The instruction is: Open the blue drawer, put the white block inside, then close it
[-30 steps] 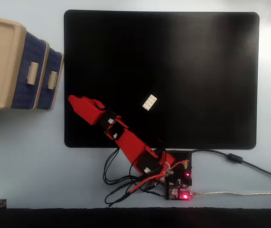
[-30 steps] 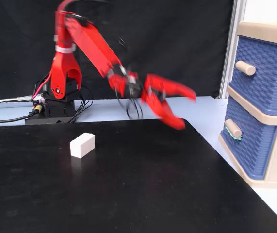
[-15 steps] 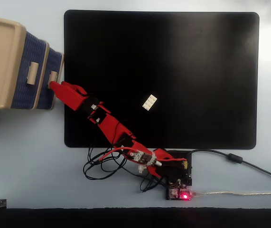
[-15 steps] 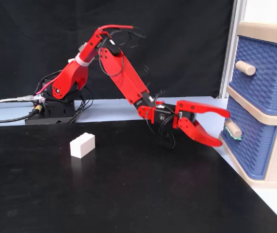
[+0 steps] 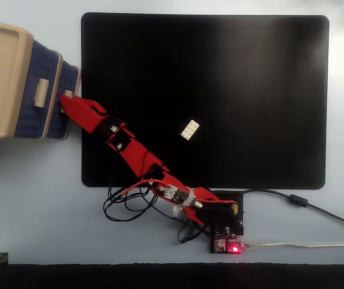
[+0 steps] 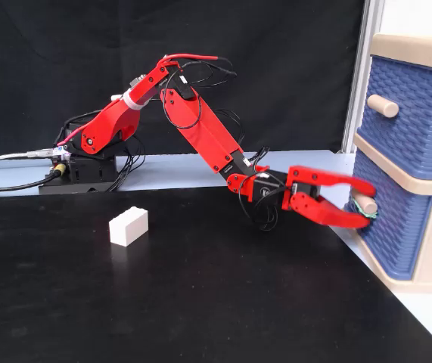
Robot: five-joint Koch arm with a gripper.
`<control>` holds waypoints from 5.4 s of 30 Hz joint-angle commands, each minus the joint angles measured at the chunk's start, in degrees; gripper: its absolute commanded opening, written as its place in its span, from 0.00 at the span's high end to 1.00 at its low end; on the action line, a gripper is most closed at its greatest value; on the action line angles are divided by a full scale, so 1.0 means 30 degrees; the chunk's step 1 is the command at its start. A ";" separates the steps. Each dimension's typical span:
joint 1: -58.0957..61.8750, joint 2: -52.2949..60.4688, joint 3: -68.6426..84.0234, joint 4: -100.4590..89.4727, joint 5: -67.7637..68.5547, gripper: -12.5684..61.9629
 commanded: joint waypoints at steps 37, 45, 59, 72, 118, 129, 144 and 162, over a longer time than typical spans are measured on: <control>1.1045 2.2061 0.2900 4.1953 -1.1777 0.38; 1.1895 1.7842 0.3809 4.0957 -1.2129 0.38; 1.2979 1.6699 0.7090 3.4570 -1.2188 0.38; 1.3770 1.5791 0.7852 3.3838 -1.2773 0.73; 0.2461 0.5156 -2.4844 4.3799 -0.2227 0.38; 0.4424 0.2783 -2.4287 4.7812 -0.9902 0.38; 0.0674 -0.0498 -2.4346 3.9141 -0.7705 0.38; 0.5742 0.7207 -2.4199 4.8516 -0.8613 0.38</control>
